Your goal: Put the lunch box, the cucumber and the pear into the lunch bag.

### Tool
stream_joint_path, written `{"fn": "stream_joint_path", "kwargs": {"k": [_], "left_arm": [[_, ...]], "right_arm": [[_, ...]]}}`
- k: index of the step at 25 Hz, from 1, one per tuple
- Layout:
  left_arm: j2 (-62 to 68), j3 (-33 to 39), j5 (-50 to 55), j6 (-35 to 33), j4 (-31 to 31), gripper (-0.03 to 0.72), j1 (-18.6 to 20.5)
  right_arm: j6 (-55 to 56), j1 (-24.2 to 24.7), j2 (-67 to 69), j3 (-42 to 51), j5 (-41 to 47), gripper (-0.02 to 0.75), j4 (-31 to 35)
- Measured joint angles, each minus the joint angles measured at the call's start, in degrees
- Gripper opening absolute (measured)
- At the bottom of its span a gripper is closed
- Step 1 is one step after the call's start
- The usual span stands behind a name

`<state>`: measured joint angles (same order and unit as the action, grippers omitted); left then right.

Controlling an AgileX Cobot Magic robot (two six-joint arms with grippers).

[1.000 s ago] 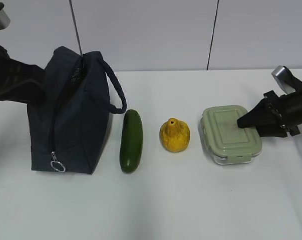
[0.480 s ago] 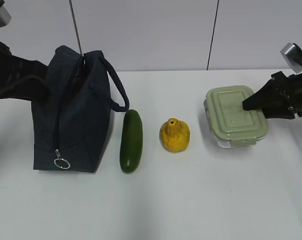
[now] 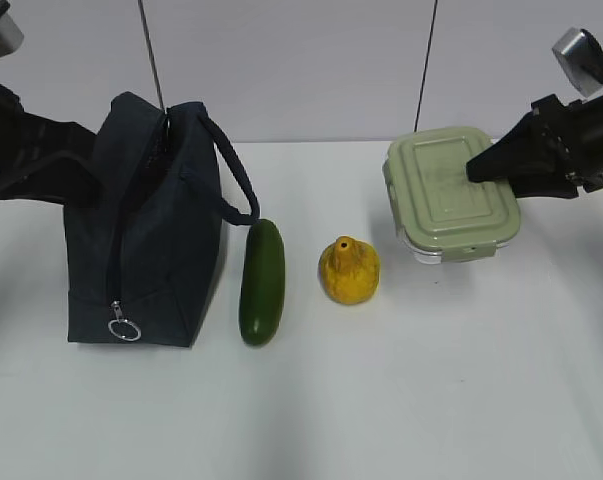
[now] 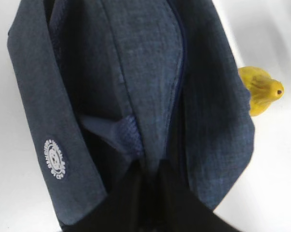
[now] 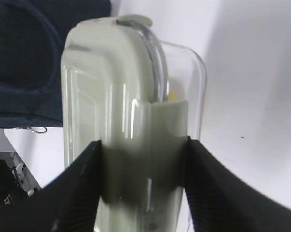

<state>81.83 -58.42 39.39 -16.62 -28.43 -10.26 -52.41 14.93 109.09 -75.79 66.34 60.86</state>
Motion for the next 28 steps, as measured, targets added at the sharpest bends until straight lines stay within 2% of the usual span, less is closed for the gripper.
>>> {"fn": "stream_joint_path", "kwargs": {"k": [5,13,21,28], "left_arm": [[0.0,0.0,0.5,0.0,-0.1,0.003,-1.4],[0.0,0.0,-0.7,0.0,-0.3,0.003,-7.4],[0.0,0.0,-1.4,0.0,-1.5,0.003,-8.0],[0.0,0.0,-1.5,0.0,-2.8,0.003,-8.0]], "right_arm": [[0.2,-2.9,-3.1,0.0,0.4,0.388,2.8],[1.6,-5.3,-6.2,0.0,0.6,0.387,8.0],[1.9,-5.3,-10.3,0.0,0.8,0.387,13.8],[2.0,-5.6,-11.3,0.1,0.9,0.387,14.5]]}}
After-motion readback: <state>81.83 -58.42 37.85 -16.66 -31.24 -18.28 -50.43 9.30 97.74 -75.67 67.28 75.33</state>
